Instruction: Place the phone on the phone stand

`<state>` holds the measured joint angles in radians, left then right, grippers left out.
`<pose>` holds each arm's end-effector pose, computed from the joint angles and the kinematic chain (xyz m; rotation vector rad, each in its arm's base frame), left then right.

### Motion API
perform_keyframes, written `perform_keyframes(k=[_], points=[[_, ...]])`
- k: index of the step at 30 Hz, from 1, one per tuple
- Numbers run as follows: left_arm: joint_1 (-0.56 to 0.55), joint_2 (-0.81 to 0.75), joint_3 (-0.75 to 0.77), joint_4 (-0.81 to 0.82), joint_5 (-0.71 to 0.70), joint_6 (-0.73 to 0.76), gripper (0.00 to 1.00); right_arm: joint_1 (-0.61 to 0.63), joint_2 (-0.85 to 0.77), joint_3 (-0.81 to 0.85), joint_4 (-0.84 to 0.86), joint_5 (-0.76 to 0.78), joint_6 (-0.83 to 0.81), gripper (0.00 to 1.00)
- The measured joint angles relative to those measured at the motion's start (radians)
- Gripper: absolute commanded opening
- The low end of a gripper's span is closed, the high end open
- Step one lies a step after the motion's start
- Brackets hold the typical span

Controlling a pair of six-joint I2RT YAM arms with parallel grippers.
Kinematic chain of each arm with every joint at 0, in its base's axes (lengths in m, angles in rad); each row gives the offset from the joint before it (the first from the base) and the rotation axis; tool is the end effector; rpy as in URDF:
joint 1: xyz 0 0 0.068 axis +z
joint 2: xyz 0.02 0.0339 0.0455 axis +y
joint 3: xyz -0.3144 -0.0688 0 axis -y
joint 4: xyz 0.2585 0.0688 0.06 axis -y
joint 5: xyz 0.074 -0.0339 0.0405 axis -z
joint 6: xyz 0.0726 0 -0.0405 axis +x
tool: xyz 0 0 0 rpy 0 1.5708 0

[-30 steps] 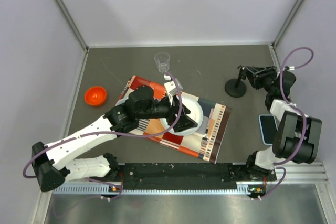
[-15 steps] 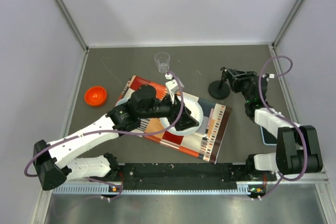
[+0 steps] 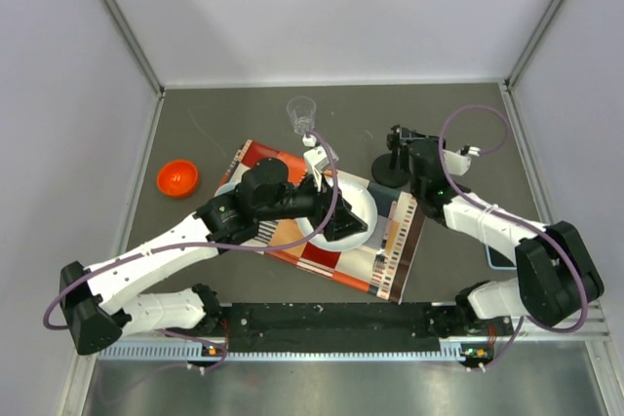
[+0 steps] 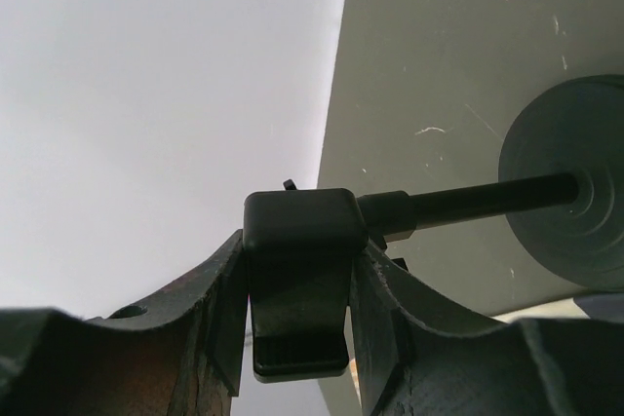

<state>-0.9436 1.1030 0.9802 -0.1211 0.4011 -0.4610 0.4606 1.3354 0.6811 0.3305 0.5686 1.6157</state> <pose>0.1407 -0.2424 0.3880 0.7830 1.8577 -1.3143 0.3009 0.1056 0.2665 1.3723 1.3742 0.8955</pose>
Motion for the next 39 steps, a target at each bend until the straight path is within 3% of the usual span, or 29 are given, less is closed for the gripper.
perform_keyframes(k=[6,20,22,23,25,26,28,33,39], points=[[0.000,-0.012,0.000,-0.008,-0.007,0.000,0.82,0.047,0.022,0.048,-0.093,0.126,0.085,0.15],[0.000,-0.048,0.000,-0.015,-0.014,0.002,0.82,0.041,0.074,0.037,0.031,0.260,0.007,0.17],[0.000,-0.048,0.000,-0.015,-0.015,0.002,0.82,0.041,0.090,0.048,0.040,0.267,0.000,0.25],[0.000,-0.049,0.000,-0.015,-0.015,0.002,0.82,0.041,0.096,0.050,0.046,0.270,0.001,0.42],[0.000,-0.049,0.000,-0.015,-0.016,0.002,0.82,0.041,0.108,0.055,0.055,0.275,0.002,0.67],[0.000,-0.050,0.000,-0.016,-0.017,0.003,0.82,0.041,0.109,0.055,0.059,0.275,0.003,0.86],[0.000,-0.050,0.000,-0.016,-0.017,0.004,0.82,0.040,0.109,0.055,0.074,0.275,-0.008,0.99],[0.000,-0.058,0.000,-0.015,-0.018,0.015,0.83,0.039,0.058,0.061,-0.009,0.211,-0.065,0.99],[0.000,-0.070,-0.005,-0.013,-0.017,0.031,0.84,0.000,-0.209,0.043,-0.236,0.027,-0.218,0.99]])
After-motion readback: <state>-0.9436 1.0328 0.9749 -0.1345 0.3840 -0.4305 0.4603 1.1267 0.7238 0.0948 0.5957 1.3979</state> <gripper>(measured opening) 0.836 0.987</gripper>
